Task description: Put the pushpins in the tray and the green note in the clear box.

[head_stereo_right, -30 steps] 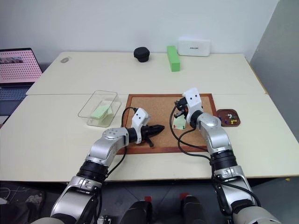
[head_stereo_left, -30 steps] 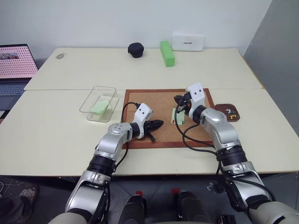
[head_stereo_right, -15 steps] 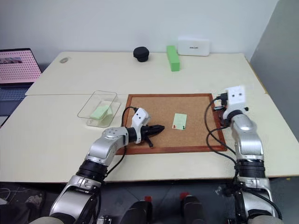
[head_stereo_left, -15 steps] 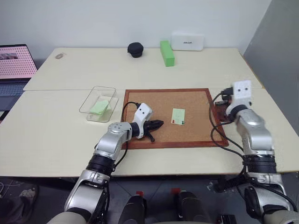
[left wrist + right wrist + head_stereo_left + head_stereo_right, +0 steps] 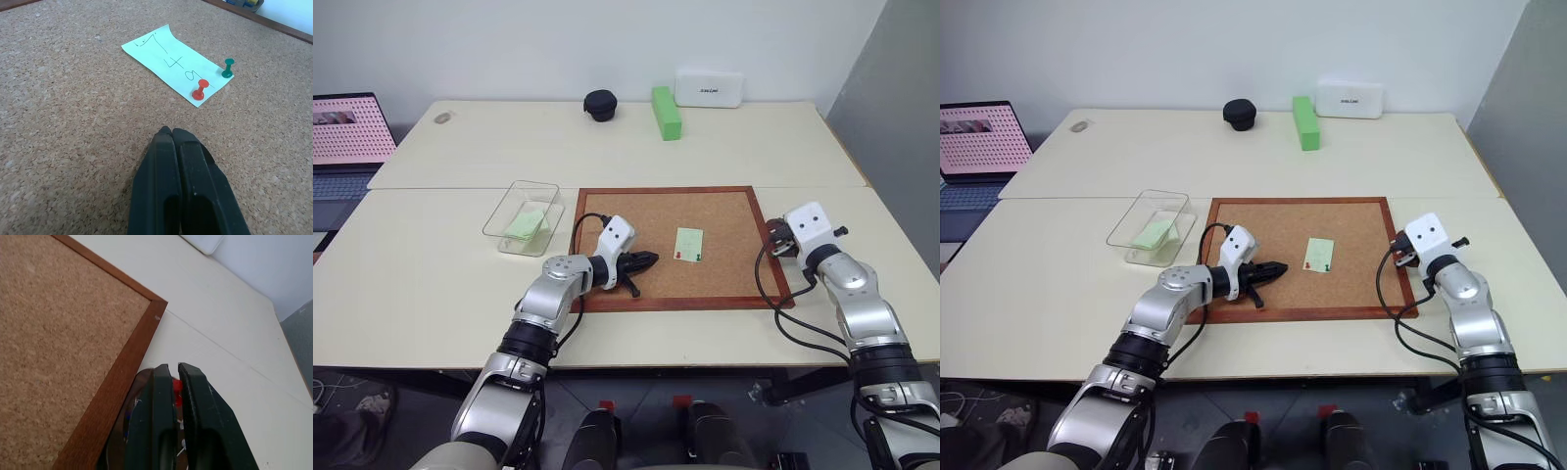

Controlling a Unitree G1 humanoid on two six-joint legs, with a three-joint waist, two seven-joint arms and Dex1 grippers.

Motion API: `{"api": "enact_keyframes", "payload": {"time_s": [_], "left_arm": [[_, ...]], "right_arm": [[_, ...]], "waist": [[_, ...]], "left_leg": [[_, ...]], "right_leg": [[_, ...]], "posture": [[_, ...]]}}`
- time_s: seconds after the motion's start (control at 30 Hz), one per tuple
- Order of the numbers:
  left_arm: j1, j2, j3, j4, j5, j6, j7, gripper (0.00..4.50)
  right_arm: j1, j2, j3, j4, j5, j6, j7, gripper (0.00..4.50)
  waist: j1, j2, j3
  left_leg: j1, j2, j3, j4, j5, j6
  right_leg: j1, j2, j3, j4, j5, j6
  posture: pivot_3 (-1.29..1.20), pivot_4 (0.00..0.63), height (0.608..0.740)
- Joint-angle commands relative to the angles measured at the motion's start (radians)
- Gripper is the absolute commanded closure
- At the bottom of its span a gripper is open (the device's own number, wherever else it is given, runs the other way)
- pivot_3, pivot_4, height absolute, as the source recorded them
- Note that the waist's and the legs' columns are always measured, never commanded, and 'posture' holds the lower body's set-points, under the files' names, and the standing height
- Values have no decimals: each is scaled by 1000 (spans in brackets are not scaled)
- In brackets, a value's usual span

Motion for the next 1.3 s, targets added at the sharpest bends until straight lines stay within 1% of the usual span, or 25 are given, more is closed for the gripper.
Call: {"api": "enact_keyframes", "payload": {"time_s": [0.03, 0.1, 0.27, 0.43, 0.53, 0.57, 0.67, 0.73, 0.8, 1.0, 1.13, 1.3], "left_arm": [[28, 0, -28, 33, 36, 21, 10, 4500], [29, 0, -28, 31, 35, 23, 11, 4500], [26, 0, -28, 37, 38, 18, 13, 4500], [22, 0, -28, 44, 39, 15, 12, 4500], [20, 1, -29, 47, 41, 14, 12, 4500], [20, 1, -29, 46, 41, 15, 12, 4500], [23, 3, -30, 43, 40, 17, 11, 4500], [25, 2, -31, 43, 40, 16, 11, 4500], [23, -2, -31, 40, 37, 18, 10, 4500], [19, -5, -31, 35, 35, 24, 8, 4500], [20, 2, -32, 31, 37, 26, 5, 4500], [23, 8, -33, 21, 35, 32, 0, 4500]], "right_arm": [[-15, -20, -12, 7, -14, -24, -2, 3294], [-15, -23, -13, 15, -20, -26, -5, 2938], [-14, -22, -17, 23, -27, -25, -9, 1773], [0, -27, -32, 4, -25, -31, -12, 757], [27, -18, -42, -41, 18, -40, 30, 213], [52, -1, -50, -100, 87, -35, 90, 77], [133, 34, -47, -284, 312, 58, 291, 77], [169, 44, -36, -361, 386, 120, 346, 77], [191, 75, -14, -412, 431, 159, 360, 77], [165, 148, 28, -420, 439, 185, 336, 77], [121, 189, 79, -336, 398, 140, 344, 77], [67, 222, 99, -221, 372, 93, 355, 77]], "waist": [[0, 0, 0], [0, 0, 0], [0, 0, 0], [0, 0, 0], [0, 0, 0], [0, 0, 0], [-1, 0, 0], [-1, 0, 0], [0, 0, 0], [0, -1, 0], [0, -1, 0], [1, -1, 0]], "left_leg": [[0, 0, 0, 0, 0, 0], [0, 0, 0, 0, 0, 0], [0, 0, 0, 0, 0, 0], [0, 0, 0, 0, 0, 0], [0, 0, 0, 0, 0, 0], [0, 0, 0, 0, 0, 0], [0, 0, -1, 0, 0, 0], [0, 1, -1, 0, 0, 0], [0, 1, -1, 0, 0, 0], [0, 1, -2, 0, 0, 0], [0, 1, -2, 0, 0, 0], [0, 0, -2, 0, 0, 0]], "right_leg": [[0, 0, 0, 0, 0, 0], [0, 0, 0, 0, 0, 0], [0, 0, 0, 0, 0, 0], [0, 0, 0, 0, 0, 0], [0, 0, 0, 0, 0, 0], [0, 0, 0, 0, 0, 0], [0, 0, -1, 0, 0, 0], [0, 1, -1, 0, 0, 0], [0, 1, -1, 0, 0, 0], [0, 0, -2, -1, -2, -4], [0, 0, -1, -1, -2, -3], [0, 0, -2, -1, -2, -3]], "posture": [[0, 150, 740], [0, 150, 740], [0, 150, 740], [0, 150, 740], [0, 150, 740], [0, 150, 740], [0, 150, 740], [0, 150, 740], [0, 150, 740], [0, 150, 740], [0, 150, 740], [0, 150, 740]]}}
